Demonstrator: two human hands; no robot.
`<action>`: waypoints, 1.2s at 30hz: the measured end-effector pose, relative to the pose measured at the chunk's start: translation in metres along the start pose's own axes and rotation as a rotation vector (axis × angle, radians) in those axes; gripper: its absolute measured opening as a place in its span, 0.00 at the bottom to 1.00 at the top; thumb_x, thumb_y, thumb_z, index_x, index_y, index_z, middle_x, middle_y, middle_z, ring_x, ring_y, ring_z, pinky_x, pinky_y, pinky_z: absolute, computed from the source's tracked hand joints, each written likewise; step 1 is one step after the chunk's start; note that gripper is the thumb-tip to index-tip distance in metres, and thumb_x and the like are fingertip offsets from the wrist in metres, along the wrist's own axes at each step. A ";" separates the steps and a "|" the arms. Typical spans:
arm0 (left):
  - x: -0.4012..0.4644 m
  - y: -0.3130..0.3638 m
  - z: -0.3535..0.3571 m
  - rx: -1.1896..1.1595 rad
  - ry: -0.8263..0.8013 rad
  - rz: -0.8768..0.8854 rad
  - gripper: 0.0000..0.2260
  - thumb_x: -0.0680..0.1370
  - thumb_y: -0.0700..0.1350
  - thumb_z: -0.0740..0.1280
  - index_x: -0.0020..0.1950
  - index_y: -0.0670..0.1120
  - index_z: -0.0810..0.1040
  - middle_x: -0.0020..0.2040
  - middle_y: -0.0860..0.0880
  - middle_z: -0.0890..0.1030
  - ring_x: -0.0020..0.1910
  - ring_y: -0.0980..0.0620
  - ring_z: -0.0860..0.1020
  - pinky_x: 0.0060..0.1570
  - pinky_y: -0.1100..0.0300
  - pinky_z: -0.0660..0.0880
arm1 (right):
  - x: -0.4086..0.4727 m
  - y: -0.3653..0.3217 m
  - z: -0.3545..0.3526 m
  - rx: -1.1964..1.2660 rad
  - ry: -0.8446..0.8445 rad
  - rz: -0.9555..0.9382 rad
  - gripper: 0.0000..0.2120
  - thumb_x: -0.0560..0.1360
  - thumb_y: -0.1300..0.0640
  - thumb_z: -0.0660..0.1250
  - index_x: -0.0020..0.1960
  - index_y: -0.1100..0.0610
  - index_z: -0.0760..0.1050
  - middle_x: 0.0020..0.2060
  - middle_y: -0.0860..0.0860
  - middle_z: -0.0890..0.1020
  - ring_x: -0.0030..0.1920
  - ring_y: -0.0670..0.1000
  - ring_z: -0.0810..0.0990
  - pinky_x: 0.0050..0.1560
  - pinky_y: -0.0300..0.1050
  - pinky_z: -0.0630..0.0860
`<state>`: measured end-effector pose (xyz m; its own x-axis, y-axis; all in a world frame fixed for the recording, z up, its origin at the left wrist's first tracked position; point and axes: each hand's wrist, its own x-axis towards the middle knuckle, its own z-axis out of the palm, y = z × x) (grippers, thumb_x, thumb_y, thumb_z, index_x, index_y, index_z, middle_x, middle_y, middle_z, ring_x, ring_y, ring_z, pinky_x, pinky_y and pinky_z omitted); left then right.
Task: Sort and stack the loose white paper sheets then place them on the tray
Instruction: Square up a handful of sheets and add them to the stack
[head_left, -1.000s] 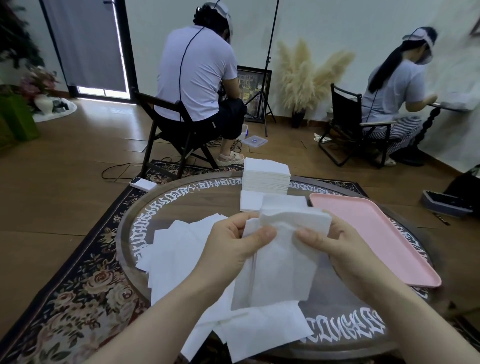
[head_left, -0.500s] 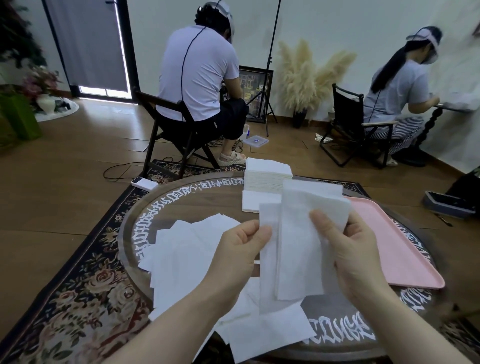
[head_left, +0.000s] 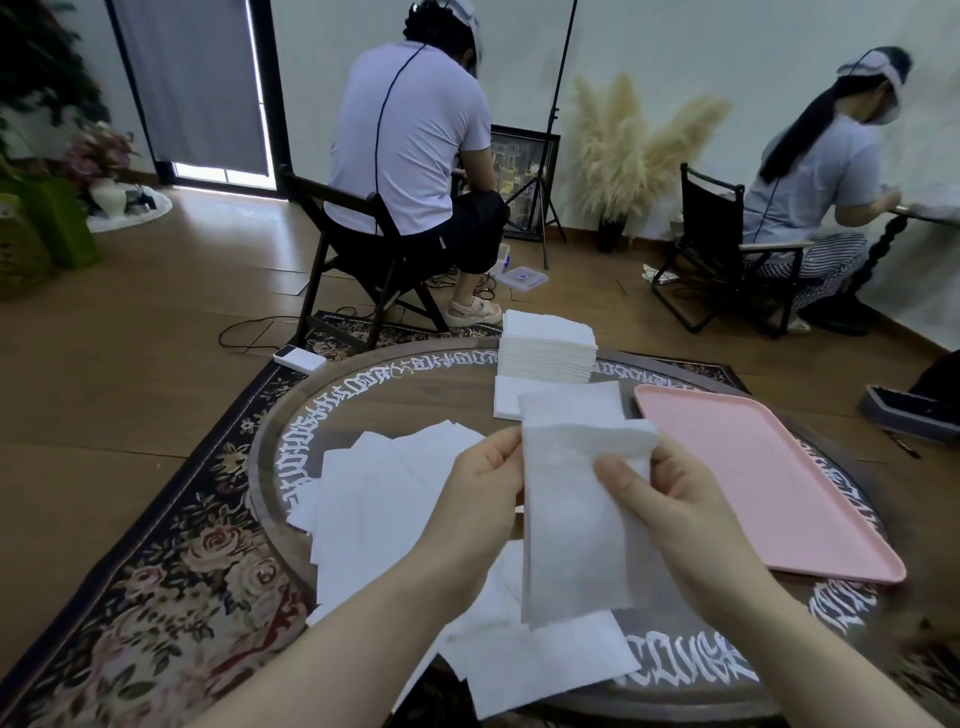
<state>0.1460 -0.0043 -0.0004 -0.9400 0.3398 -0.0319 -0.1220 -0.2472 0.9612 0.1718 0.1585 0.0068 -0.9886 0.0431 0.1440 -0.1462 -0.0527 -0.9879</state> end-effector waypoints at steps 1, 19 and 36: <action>0.000 0.000 0.000 -0.003 -0.007 0.000 0.12 0.83 0.42 0.60 0.55 0.48 0.84 0.40 0.52 0.86 0.32 0.59 0.80 0.32 0.65 0.76 | 0.001 0.000 0.001 -0.017 0.017 -0.014 0.13 0.69 0.55 0.68 0.53 0.55 0.80 0.47 0.53 0.87 0.44 0.51 0.86 0.38 0.39 0.80; -0.002 0.007 -0.003 0.027 -0.028 0.017 0.12 0.83 0.44 0.61 0.54 0.44 0.83 0.42 0.50 0.84 0.38 0.57 0.81 0.35 0.61 0.79 | 0.004 0.002 -0.006 -0.197 0.088 -0.073 0.07 0.78 0.63 0.65 0.51 0.53 0.79 0.42 0.47 0.86 0.40 0.45 0.84 0.37 0.35 0.78; 0.001 0.001 -0.004 -0.048 -0.063 0.028 0.20 0.76 0.60 0.62 0.51 0.48 0.85 0.48 0.47 0.86 0.45 0.51 0.84 0.39 0.57 0.80 | 0.002 -0.003 -0.003 -0.103 0.092 -0.015 0.09 0.74 0.56 0.65 0.54 0.53 0.78 0.42 0.49 0.87 0.38 0.47 0.85 0.34 0.36 0.78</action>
<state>0.1439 -0.0078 -0.0010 -0.9216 0.3879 0.0135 -0.1125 -0.3003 0.9472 0.1708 0.1615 0.0095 -0.9783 0.1342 0.1579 -0.1523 0.0517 -0.9870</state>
